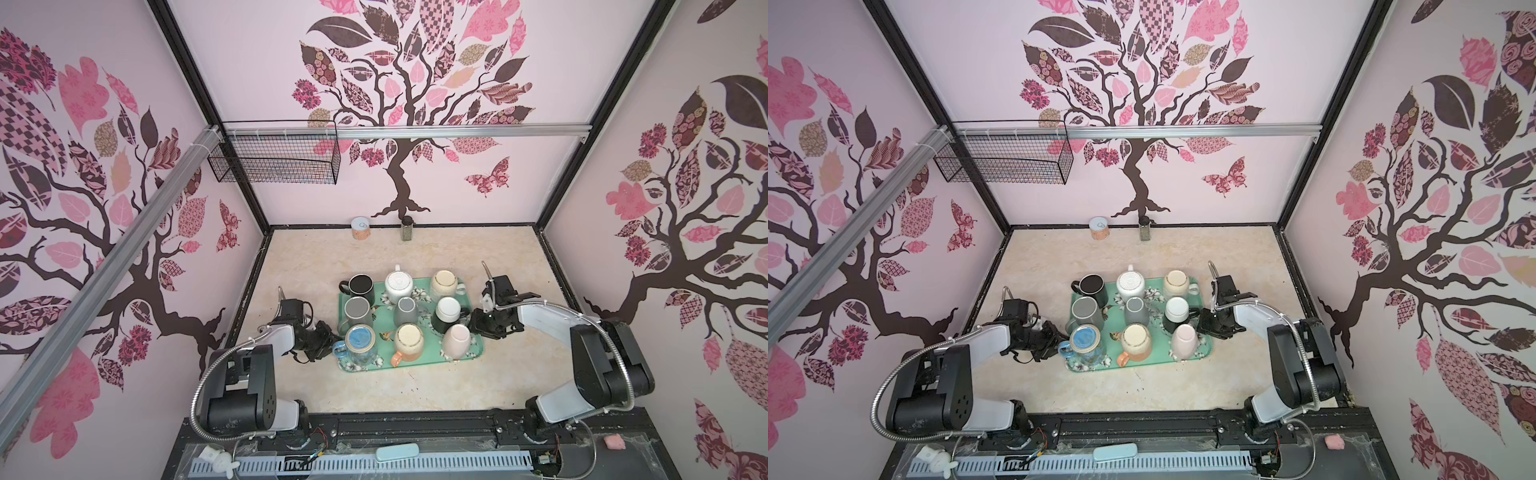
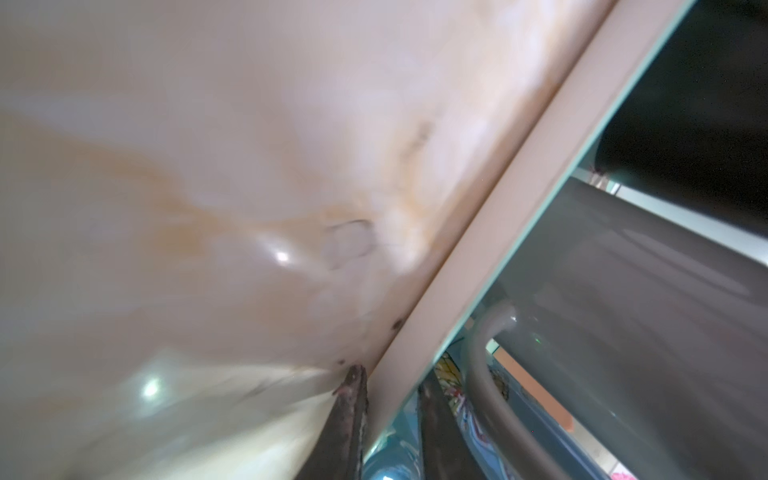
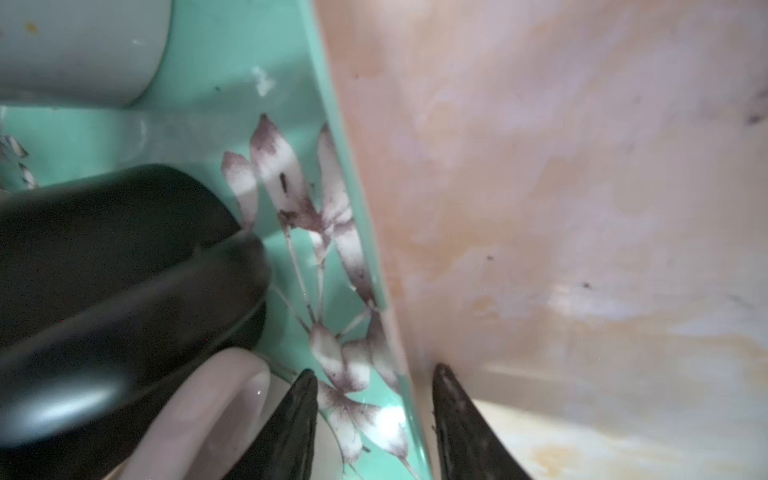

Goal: Turn the mug right side up

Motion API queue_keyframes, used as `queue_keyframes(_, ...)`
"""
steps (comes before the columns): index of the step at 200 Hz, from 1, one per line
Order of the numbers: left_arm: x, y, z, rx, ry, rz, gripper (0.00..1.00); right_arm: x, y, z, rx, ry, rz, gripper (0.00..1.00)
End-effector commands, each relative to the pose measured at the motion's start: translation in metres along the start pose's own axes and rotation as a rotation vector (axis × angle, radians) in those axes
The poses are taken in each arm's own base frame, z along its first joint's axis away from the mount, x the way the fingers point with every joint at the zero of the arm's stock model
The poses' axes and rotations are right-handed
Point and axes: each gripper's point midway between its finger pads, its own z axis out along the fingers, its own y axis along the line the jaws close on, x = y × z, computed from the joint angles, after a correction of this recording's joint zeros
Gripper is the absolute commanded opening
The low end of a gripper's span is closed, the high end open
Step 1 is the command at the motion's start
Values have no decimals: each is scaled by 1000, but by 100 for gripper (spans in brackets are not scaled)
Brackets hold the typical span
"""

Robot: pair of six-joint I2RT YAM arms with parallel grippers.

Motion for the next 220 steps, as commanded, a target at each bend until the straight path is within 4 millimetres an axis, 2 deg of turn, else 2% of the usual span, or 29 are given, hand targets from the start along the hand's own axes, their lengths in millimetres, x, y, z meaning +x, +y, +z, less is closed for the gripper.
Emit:
queue_keyframes(1, 18, -27, 21, 100, 107, -7, 18, -12, -21, 3, 125, -8, -10, 49)
queue_keyframes(14, 17, -30, 26, 110, 108, -11, 17, -26, -24, -2, 169, -32, -8, 66)
queue_keyframes(33, 12, -33, 28, 123, 81, -31, 15, -55, -23, -21, 219, -115, -2, 77)
queue_keyframes(64, 9, -50, 33, 143, 66, -22, 14, -98, -22, -66, 232, -268, 59, 83)
queue_keyframes(93, 18, -69, 52, 131, 113, 19, 14, -119, -24, -101, 223, -332, 88, 84)
queue_keyframes(116, 27, -88, 75, 149, 151, 28, 14, -123, -18, -120, 203, -347, 80, 83)
queue_keyframes(142, 37, -113, 100, 175, 193, 38, 14, -124, -4, -152, 166, -392, 52, 82)
queue_keyframes(169, 34, -149, 122, 233, 179, 67, 12, -116, 9, -181, 116, -415, 12, 81)
queue_keyframes(191, 31, -181, 141, 282, 174, 84, 11, -102, 15, -188, 81, -396, 7, 80)
queue_keyframes(220, 30, -232, 160, 357, 165, 124, 9, -86, 15, -179, 93, -391, -20, 80)
